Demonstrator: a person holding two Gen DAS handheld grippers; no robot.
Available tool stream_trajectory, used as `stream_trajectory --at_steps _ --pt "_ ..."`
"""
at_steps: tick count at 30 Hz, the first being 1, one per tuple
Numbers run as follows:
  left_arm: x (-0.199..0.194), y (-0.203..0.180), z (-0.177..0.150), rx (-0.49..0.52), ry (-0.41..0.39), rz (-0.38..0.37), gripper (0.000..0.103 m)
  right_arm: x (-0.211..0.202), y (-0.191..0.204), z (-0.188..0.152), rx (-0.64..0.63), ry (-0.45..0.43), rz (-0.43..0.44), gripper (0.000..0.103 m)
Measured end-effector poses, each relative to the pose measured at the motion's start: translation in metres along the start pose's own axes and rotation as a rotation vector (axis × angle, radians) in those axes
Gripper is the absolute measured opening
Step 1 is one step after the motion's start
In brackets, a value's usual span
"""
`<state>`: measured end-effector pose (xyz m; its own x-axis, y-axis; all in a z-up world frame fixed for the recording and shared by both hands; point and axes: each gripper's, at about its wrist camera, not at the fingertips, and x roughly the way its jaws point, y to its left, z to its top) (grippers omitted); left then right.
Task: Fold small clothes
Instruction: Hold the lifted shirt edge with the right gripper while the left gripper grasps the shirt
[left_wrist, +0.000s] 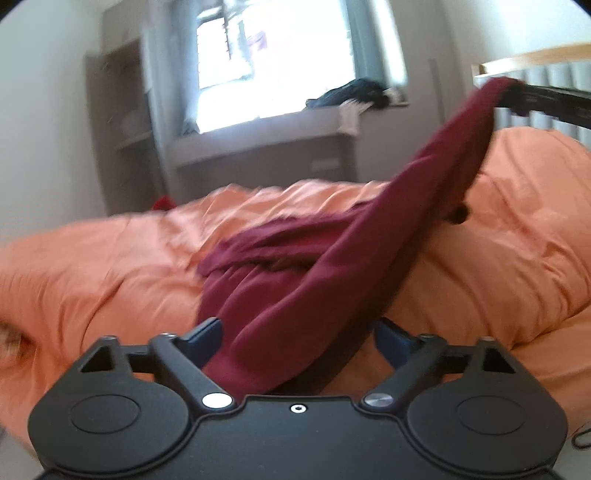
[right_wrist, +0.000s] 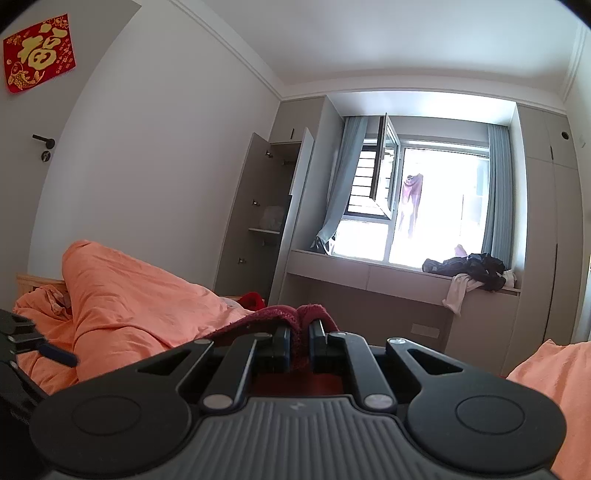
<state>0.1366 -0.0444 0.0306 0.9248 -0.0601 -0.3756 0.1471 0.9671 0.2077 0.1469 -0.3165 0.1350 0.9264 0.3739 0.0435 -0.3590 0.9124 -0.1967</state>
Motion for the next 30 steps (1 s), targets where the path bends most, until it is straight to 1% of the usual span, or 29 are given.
stream_trajectory --at_steps 2,5,7,9,11,13,14,16,19,25,26,28,30 --pt "0.009 -0.023 0.009 0.067 -0.017 0.011 0.095 0.001 0.000 0.001 0.005 0.003 0.001 0.010" --pt "0.026 -0.059 0.019 0.144 -0.010 0.048 0.095 0.001 -0.001 0.003 0.025 0.011 0.010 0.010" --pt "0.034 -0.074 0.025 0.162 -0.025 0.066 0.094 0.001 -0.001 0.003 0.030 0.017 0.018 0.010" --pt "0.039 -0.085 0.031 0.165 -0.058 0.102 0.094 0.000 -0.001 0.003 0.033 0.023 0.035 0.010" --pt "0.040 -0.091 0.037 0.172 -0.100 0.146 0.089 -0.002 -0.001 0.002 0.023 0.031 0.040 0.010" --pt "0.037 -0.092 0.039 0.174 -0.130 0.197 0.081 -0.004 -0.001 0.002 0.014 0.037 0.039 0.010" --pt "0.034 -0.090 0.039 0.174 -0.136 0.212 0.079 -0.006 -0.001 0.001 0.013 0.037 0.037 0.010" --pt "0.030 -0.085 0.037 0.176 -0.136 0.242 0.072 -0.009 -0.002 0.000 0.018 0.031 0.029 0.010" --pt "0.021 -0.078 0.029 0.188 -0.126 0.288 0.065 -0.012 -0.003 -0.001 0.033 0.020 0.020 0.010" --pt "-0.004 -0.064 0.009 0.188 -0.095 0.345 0.060 -0.010 -0.002 -0.001 0.052 0.010 0.025 0.010" --pt "-0.005 -0.061 0.005 0.186 -0.081 0.350 0.060 -0.010 -0.002 -0.001 0.054 0.008 0.026 0.010" --pt "-0.007 -0.055 0.000 0.176 -0.050 0.355 0.057 -0.010 -0.003 -0.001 0.055 0.004 0.028 0.010" --pt "-0.004 -0.047 -0.004 0.158 -0.011 0.345 0.055 -0.010 -0.003 -0.001 0.060 0.002 0.028 0.010"
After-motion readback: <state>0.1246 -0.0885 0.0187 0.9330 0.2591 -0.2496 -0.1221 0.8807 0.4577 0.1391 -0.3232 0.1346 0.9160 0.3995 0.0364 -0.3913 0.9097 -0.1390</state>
